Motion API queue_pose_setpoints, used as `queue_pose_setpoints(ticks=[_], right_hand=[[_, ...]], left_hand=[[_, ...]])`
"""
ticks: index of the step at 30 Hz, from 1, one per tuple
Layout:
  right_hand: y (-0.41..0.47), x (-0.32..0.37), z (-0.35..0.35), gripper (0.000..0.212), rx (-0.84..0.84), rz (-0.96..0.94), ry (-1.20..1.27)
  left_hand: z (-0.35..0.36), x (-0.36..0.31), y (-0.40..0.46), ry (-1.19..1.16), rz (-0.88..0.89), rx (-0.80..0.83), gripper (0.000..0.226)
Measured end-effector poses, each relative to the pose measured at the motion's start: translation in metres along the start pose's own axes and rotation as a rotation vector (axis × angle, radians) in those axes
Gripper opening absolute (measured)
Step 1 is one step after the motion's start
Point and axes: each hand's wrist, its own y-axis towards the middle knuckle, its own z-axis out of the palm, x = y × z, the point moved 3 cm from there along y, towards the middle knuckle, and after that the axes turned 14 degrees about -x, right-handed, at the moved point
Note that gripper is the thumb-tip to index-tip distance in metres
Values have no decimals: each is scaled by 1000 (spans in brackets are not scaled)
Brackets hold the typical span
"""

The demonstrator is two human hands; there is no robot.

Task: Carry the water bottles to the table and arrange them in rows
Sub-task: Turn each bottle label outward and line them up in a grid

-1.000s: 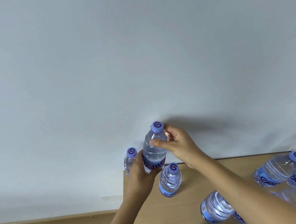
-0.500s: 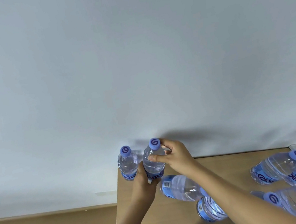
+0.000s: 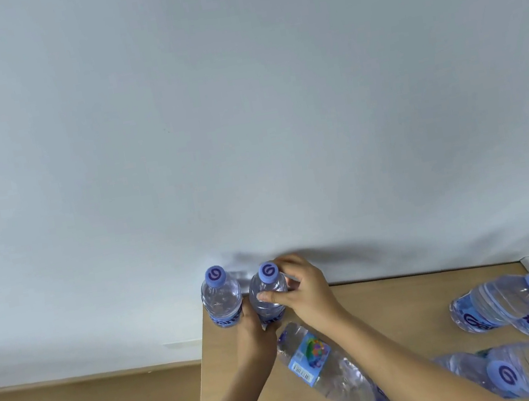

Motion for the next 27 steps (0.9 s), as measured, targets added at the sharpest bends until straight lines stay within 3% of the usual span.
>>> queue_pose_setpoints(ticks=[6,10,18,27], right_hand=[[3,-6,3,43,-40,-21,31],[3,-6,4,45,-69,-45,25],[-1,-7,4,52,-109,-68,-67],[-11,-6,-6,66,-125,34,-123]], left_hand=[[8,3,2,36,-89,-61,60],[9,3,0,56,-78,-144,44],[6,3,1,51,-115,-123,41],[-10,6,-14,160,-142,-65,65]])
